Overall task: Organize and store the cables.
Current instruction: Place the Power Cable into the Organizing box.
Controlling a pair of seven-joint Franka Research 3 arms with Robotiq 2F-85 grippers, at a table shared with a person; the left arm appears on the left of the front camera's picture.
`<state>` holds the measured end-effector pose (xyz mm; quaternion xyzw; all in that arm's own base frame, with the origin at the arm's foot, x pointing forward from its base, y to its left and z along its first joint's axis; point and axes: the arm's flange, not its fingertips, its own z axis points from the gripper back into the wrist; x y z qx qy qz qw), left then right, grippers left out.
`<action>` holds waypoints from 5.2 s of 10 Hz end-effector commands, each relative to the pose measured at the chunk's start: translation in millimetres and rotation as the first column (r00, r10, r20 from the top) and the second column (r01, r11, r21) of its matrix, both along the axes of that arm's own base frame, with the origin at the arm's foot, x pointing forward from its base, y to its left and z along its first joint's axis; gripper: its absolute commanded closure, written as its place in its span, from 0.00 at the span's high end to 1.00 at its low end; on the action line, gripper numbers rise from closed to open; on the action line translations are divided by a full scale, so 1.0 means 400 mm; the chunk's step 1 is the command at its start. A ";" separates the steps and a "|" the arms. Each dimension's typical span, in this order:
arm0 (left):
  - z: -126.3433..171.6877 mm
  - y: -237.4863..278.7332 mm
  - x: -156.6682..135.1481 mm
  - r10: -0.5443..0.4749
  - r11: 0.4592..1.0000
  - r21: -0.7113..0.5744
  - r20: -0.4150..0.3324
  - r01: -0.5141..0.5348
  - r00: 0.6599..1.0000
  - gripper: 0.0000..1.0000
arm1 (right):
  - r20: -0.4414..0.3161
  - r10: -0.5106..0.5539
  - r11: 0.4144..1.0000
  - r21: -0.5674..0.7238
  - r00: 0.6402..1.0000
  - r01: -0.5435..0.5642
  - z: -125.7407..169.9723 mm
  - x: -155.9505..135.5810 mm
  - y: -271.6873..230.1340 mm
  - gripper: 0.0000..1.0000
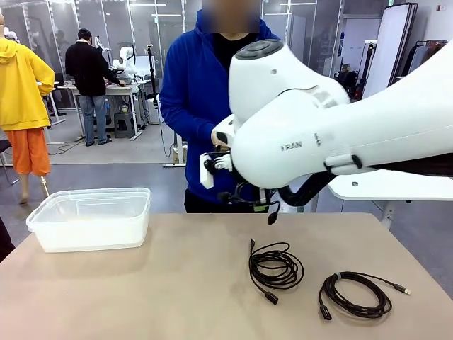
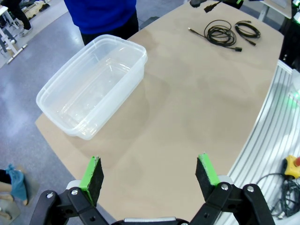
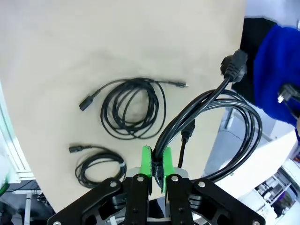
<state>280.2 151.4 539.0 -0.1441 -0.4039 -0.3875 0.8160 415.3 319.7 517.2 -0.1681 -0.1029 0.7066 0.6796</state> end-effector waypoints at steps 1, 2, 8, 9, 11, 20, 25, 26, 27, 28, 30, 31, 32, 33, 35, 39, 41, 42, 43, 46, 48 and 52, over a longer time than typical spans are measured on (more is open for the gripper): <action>0.001 0.001 0.000 -0.013 1.000 -0.001 0.009 0.013 1.000 1.00 | -0.010 0.025 1.000 -0.004 1.000 -0.025 -0.002 0.037 0.060 0.00; 0.001 0.001 0.000 -0.013 1.000 -0.001 0.009 0.013 1.000 1.00 | -0.033 0.060 0.998 0.013 0.998 -0.060 -0.030 0.052 0.094 0.00; 0.001 0.001 0.000 -0.013 1.000 -0.001 0.009 0.013 1.000 1.00 | -0.227 0.156 0.984 0.119 0.961 -0.132 -0.283 0.148 0.144 0.00; 0.001 0.001 0.000 -0.013 1.000 -0.001 0.009 0.013 1.000 1.00 | -0.255 0.156 0.984 0.125 0.954 -0.128 -0.335 0.162 0.140 0.00; 0.001 0.001 0.000 -0.013 1.000 -0.001 0.009 0.013 1.000 1.00 | -0.316 0.175 0.979 0.161 0.932 -0.128 -0.404 0.168 0.140 0.00; 0.001 0.001 0.000 -0.013 1.000 -0.001 0.009 0.013 1.000 1.00 | -0.352 0.120 0.987 0.142 0.928 -0.074 -0.432 0.175 0.123 1.00; 0.001 0.001 0.000 -0.013 1.000 -0.001 0.009 0.013 1.000 1.00 | -0.338 0.081 0.981 0.196 0.938 -0.014 -0.360 0.154 0.052 1.00; 0.001 0.001 0.000 -0.013 1.000 -0.001 0.009 0.013 1.000 1.00 | -0.331 0.054 0.975 0.220 0.942 0.022 -0.327 0.137 0.010 1.00; 0.001 0.001 0.000 -0.013 1.000 -0.001 0.009 0.013 1.000 1.00 | -0.317 0.043 0.965 0.258 0.948 0.042 -0.295 0.122 -0.038 1.00; 0.001 0.001 0.000 -0.013 1.000 -0.001 0.009 0.013 1.000 1.00 | -0.302 0.041 0.954 0.295 0.952 0.052 -0.267 0.110 -0.094 1.00; 0.025 -0.034 -0.017 0.014 0.994 0.104 0.022 -0.016 1.000 1.00 | -0.275 0.034 0.924 0.376 0.961 0.074 -0.216 0.080 -0.216 1.00; 0.051 -0.089 -0.016 -0.038 0.992 0.120 0.033 0.034 0.999 1.00 | -0.252 0.023 0.901 0.425 0.967 0.089 -0.188 0.049 -0.292 1.00; 0.052 -0.136 0.003 -0.063 0.985 0.159 0.005 0.062 0.998 1.00 | -0.225 0.005 0.880 0.463 0.974 0.102 -0.170 0.015 -0.369 1.00; 0.055 -0.178 0.027 -0.085 0.976 0.198 -0.010 0.085 0.996 1.00 | -0.215 0.011 0.848 0.520 0.977 0.105 -0.158 -0.019 -0.443 1.00; 0.050 -0.219 0.037 -0.157 0.974 0.162 -0.033 0.160 0.987 1.00 | -0.182 -0.006 0.788 0.605 0.983 0.117 -0.146 -0.081 -0.574 1.00; 0.036 -0.321 0.038 -0.204 0.957 0.195 -0.069 0.214 0.977 1.00 | -0.172 0.033 0.652 0.750 0.985 0.109 -0.129 -0.128 -0.837 1.00; 0.023 -0.439 0.055 -0.244 0.925 0.268 -0.119 0.268 0.962 1.00 | -0.140 -0.066 0.541 0.827 0.988 0.153 -0.133 -0.205 -0.996 1.00; 0.019 -0.499 0.064 -0.300 0.898 0.278 -0.180 0.341 0.937 1.00 | -0.166 -0.076 0.490 0.852 0.983 0.182 -0.127 -0.225 -1.069 1.00; 0.023 -0.569 0.072 -0.328 0.852 0.337 -0.254 0.402 0.910 1.00 | -0.224 -0.090 0.433 0.868 0.970 0.241 -0.119 -0.241 -1.133 1.00; -0.009 -0.758 0.096 -0.369 0.772 0.440 -0.277 0.458 0.887 1.00 | -0.263 -0.173 0.341 0.888 0.949 0.308 -0.156 -0.322 -1.212 1.00; -0.053 -0.868 0.117 -0.412 0.750 0.432 -0.288 0.501 0.865 1.00 | -0.248 -0.202 0.271 0.916 0.948 0.297 -0.234 -0.380 -1.267 1.00; -0.107 -0.992 0.160 -0.456 0.692 0.474 -0.297 0.544 0.839 1.00 | -0.210 -0.240 0.194 0.946 0.948 0.259 -0.346 -0.476 -1.286 1.00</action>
